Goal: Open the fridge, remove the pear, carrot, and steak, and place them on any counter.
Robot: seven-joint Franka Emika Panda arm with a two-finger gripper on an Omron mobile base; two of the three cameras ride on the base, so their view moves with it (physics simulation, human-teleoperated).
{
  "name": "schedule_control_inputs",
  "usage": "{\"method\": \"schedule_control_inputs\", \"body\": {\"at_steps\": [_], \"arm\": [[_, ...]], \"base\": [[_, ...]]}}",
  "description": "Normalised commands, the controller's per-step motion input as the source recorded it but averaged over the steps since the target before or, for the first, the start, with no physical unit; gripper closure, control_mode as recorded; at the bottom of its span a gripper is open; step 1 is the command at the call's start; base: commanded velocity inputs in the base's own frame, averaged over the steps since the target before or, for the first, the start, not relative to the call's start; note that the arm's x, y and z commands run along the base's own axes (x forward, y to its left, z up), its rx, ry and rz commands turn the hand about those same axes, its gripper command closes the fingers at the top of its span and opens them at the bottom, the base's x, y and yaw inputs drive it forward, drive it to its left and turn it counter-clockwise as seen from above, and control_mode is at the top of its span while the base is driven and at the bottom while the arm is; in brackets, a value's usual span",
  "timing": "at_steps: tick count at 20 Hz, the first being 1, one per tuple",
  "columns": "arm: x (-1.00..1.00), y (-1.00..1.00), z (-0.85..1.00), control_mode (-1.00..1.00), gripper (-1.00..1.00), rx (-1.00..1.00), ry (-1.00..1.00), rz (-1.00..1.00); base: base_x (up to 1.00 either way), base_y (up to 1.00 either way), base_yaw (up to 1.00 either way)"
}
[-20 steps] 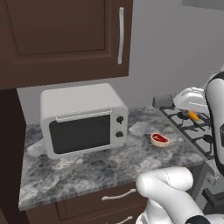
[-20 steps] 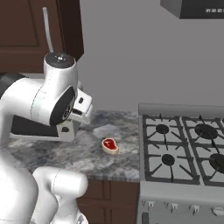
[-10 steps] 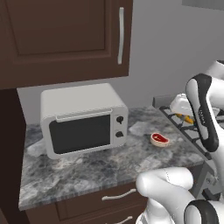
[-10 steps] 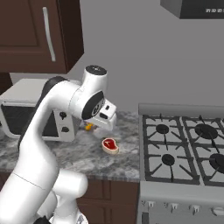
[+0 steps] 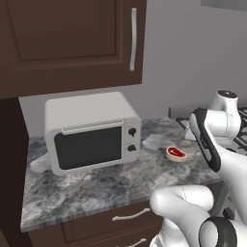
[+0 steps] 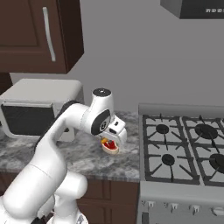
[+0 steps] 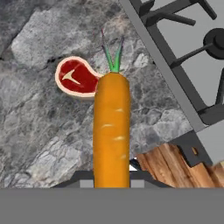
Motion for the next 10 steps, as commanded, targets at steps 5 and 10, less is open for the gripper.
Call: {"method": "schedule_control_inputs", "body": {"at_steps": [5, 10], "arm": [[0.40, -0.22, -0.35, -1.00, 1.00, -0.01, 0.04, -0.07], [0.37, -0.26, -0.39, -1.00, 1.00, 0.00, 0.03, 0.00]], "base": [[0.00, 0.00, 0.00], [0.00, 0.00, 0.00]]}}
